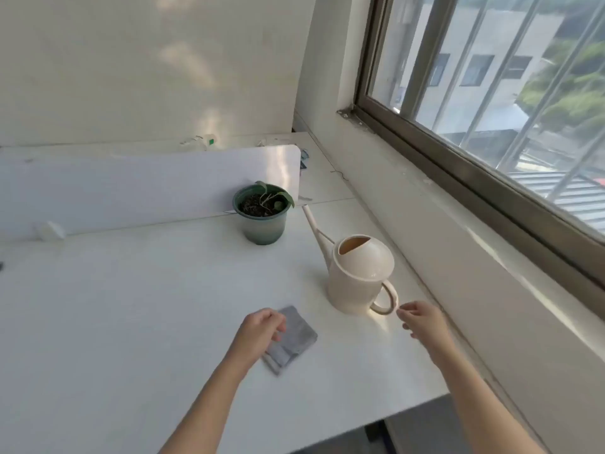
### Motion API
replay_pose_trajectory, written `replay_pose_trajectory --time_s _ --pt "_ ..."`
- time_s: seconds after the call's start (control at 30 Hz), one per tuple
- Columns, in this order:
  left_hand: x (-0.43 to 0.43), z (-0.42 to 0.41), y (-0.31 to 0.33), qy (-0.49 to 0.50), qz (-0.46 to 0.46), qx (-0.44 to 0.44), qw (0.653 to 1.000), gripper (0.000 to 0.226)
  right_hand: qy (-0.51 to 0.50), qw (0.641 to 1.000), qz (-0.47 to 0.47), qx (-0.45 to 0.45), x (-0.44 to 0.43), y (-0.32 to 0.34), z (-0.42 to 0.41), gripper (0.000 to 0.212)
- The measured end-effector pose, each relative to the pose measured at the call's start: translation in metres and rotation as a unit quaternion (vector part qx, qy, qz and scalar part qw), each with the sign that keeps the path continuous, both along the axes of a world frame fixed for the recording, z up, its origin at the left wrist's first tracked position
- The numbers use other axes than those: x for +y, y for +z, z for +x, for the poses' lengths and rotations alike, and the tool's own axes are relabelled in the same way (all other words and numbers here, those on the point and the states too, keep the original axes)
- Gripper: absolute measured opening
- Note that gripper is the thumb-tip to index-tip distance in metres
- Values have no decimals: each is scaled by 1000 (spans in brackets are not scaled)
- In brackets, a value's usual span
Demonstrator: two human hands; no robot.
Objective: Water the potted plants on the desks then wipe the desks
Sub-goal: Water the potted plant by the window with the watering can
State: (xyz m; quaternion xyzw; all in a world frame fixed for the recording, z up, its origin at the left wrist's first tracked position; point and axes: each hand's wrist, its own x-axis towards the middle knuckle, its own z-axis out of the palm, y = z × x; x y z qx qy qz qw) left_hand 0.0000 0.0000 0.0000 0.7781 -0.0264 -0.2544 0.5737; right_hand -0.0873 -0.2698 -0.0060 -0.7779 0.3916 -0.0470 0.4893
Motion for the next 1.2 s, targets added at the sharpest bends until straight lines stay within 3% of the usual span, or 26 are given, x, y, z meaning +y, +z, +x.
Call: replay_pose_trajectory --time_s 0.13,0.27,0.37,0.43,0.5,0.67,0.73,0.87,1.0,1.07,1.13,1.2 --pt "-52 20 0 -23 4 21 1000 14 5 999 -39 25 -2 6 16 29" --pt "-99 40 -9 -4 12 17 1000 12 11 998 -49 37 -10 -1 28 33" --pt "-131 67 -7 38 -4 48 998 48 43 999 -26 16 -18 -4 37 29" --pt "-150 87 -11 70 -27 78 994 59 99 994 -27 27 -25 -8 40 1" --pt "-165 107 -17 99 -40 106 989 63 159 986 -31 33 -34 -14 41 14" --pt "-185 142 -28 172 -96 152 968 65 251 966 58 -18 -55 -26 41 19" --pt "-188 150 -34 175 -128 177 960 58 259 958 115 -39 -55 -25 43 14" --pt "-193 157 -38 194 -183 197 943 3 224 959 169 -52 -57 -20 48 25" --pt "-190 152 -28 210 -208 196 935 9 204 957 191 -80 -57 -11 53 25" --pt "-184 150 -24 210 -219 200 932 10 200 952 206 -107 -59 -6 56 12" --pt "-174 150 -17 199 -225 202 932 12 206 953 185 -126 -60 1 61 29" --pt "-163 151 -8 186 -234 197 934 15 201 956 164 -136 -56 14 67 28"
